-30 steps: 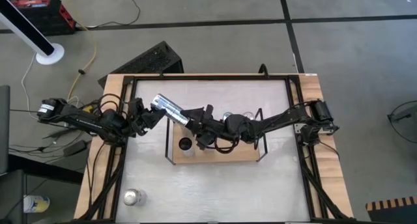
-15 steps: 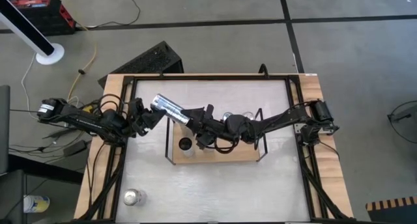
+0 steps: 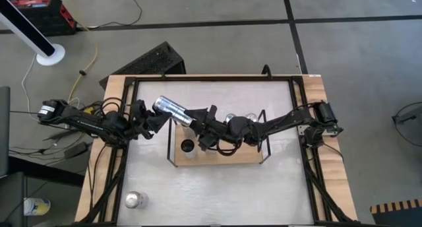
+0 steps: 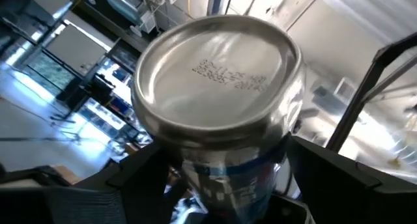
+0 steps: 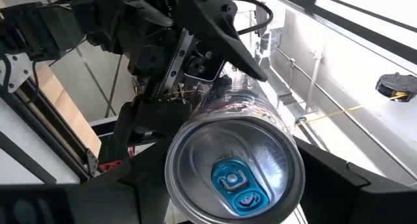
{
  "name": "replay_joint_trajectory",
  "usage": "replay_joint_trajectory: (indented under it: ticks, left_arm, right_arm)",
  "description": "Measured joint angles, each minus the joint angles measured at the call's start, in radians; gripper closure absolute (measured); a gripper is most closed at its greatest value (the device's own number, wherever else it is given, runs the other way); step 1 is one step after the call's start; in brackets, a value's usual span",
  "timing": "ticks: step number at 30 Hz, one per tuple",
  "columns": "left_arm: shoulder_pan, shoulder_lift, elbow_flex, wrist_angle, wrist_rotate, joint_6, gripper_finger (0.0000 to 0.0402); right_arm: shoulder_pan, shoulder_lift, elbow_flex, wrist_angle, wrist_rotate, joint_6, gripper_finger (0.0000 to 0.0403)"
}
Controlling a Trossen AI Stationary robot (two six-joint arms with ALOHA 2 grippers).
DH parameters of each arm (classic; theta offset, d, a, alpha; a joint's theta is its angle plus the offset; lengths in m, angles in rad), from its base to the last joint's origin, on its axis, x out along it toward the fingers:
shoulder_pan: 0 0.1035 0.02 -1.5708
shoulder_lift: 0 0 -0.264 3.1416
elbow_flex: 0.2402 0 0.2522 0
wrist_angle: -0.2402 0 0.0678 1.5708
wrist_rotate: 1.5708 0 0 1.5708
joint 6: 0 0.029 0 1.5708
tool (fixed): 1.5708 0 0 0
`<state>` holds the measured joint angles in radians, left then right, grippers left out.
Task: Place canned beverage on shelf
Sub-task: Put the blue soda can on the shelf aligned with the other blue soda can
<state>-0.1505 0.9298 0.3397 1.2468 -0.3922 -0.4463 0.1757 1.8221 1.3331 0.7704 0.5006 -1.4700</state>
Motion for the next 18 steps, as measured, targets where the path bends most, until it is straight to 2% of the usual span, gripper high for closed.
replay_joint_trajectory:
  ticks: [13, 18]
  left_arm:
    - [0.000, -0.023, 0.000, -0.160, -0.006, 0.234, 0.0112]
    - [0.000, -0.100, 0.000, -0.324, -0.084, 0.255, 0.0112]
  right_arm:
    - [0.000, 0.000, 0.000, 0.002, 0.063, 0.048, 0.0120]
    - [0.000, -0.002, 0.000, 0.031, 0.122, 0.048, 0.0121]
